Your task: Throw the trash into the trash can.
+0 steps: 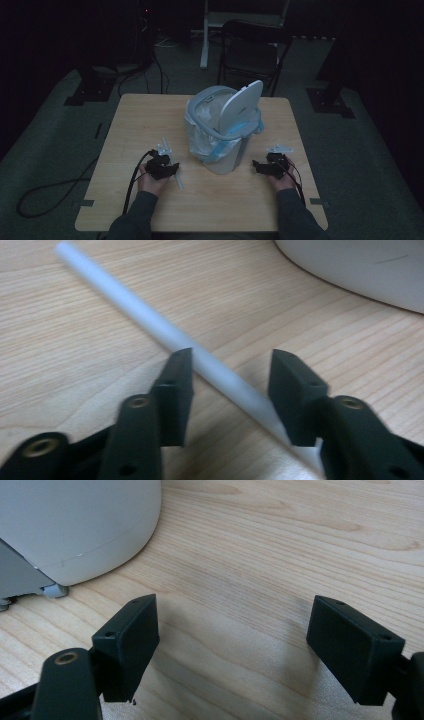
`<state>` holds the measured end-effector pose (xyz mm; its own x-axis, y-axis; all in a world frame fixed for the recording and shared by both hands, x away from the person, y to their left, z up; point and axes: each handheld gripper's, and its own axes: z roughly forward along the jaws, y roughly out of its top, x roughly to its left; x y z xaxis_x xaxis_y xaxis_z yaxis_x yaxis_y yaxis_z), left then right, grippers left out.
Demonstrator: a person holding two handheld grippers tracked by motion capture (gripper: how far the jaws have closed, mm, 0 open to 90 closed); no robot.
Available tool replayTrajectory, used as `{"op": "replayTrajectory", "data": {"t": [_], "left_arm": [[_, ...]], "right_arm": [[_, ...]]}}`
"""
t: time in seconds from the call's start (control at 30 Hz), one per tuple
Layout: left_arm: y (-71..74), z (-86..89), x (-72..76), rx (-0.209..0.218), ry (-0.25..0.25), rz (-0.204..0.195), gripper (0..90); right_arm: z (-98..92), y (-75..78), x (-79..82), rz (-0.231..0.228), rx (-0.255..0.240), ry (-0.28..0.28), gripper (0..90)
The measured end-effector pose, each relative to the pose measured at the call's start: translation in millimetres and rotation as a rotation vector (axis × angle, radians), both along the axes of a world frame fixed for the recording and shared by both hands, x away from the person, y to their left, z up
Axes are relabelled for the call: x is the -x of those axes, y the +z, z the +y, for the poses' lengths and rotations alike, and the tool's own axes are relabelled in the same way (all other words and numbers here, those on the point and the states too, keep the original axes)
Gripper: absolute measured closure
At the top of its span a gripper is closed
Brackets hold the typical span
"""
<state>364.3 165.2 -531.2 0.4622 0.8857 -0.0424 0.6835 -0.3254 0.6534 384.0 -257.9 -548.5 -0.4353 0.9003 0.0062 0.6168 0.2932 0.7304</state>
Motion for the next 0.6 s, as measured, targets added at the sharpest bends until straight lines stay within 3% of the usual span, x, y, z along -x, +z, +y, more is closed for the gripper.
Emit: {"op": "replayTrajectory", "data": {"t": [0.27, 0.43, 0.6], "left_arm": [[0.3, 11.2, -2.5, 0.017, 0.037, 0.007, 72.9], [1.2, 14.1, -2.6, 0.001, 0.05, 0.012, 78.2], [2.1, 18.1, 0.4, -0.042, 0.043, 0.006, 78.7]], "right_arm": [[0.0, 0.0, 0.0, 0.0, 0.0, 0.001, 19.8], [0.0, 0.0, 0.0, 0.0, 0.0, 0.0, 19.8], [0.0, 0.0, 0.0, 0.0, 0.0, 0.0, 19.8]]}}
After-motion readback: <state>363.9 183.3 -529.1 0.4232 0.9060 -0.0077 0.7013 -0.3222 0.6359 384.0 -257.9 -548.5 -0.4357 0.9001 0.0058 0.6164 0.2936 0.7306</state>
